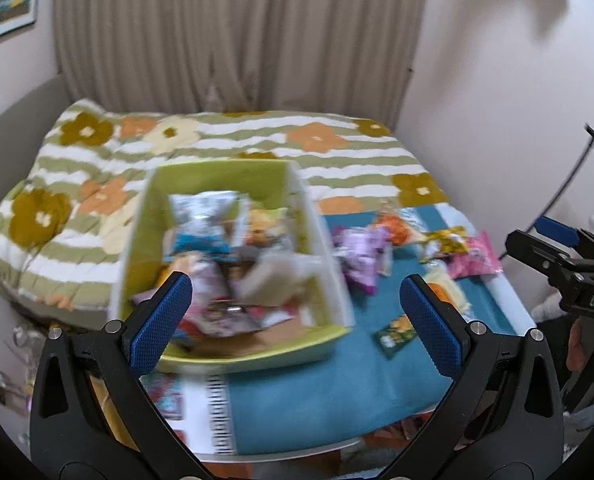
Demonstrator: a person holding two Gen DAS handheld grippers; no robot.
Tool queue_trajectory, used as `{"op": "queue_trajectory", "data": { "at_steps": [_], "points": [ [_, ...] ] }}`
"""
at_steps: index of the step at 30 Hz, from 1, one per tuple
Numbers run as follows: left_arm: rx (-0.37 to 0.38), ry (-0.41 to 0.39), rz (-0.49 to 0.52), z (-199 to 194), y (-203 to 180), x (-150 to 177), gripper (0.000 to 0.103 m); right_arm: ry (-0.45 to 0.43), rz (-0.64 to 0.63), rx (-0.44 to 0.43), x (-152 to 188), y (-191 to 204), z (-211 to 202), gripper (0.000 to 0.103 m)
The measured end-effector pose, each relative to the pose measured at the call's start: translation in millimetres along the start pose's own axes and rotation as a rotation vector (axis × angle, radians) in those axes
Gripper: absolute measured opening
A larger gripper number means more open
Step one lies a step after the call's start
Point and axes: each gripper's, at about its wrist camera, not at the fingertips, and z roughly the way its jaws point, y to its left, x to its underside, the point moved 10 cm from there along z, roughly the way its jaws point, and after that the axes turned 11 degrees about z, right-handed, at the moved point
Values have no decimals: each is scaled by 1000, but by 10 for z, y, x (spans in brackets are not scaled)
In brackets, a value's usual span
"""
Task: Organize snacks
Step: 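Move both grippers back over the remaining snacks on the teal cloth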
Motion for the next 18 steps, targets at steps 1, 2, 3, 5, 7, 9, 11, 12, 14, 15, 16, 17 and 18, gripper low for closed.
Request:
{"op": "queue_trajectory", "data": {
  "at_steps": [1,2,3,5,7,9,11,12,14,15,16,17,18],
  "points": [
    [14,-6,21,15,-170,-21,103,3,1,2,4,-92,-26,102],
    [25,-9,41,28,-324,-38,103,5,6,1,0,-207,-53,102],
    [32,-11,59,41,-452,-56,103,4,14,-3,0,-337,-93,102],
    [45,-12,92,75,-714,-73,103,8,16,-1,4,-547,-136,102],
    [71,10,113,179,-1001,-38,103,20,18,-2,33,-749,-149,102],
    [97,34,112,303,-1217,13,103,33,27,-5,79,-897,-155,102],
    [119,57,114,428,-1373,94,103,49,33,-7,128,-1091,-128,102],
    [127,76,122,520,-1466,149,103,54,33,-5,149,-1144,-112,102],
    [144,111,140,706,-1625,262,103,74,29,-4,211,-1284,-44,102],
    [153,122,148,772,-1687,314,103,88,26,-1,254,-1362,13,102],
    [161,133,157,842,-1738,364,103,99,23,-2,289,-1418,68,102],
    [169,145,169,923,-1790,420,103,107,21,-4,325,-1450,104,102],
    [177,161,186,1028,-1841,482,103,120,17,-6,374,-1501,186,102]
  ]
}}
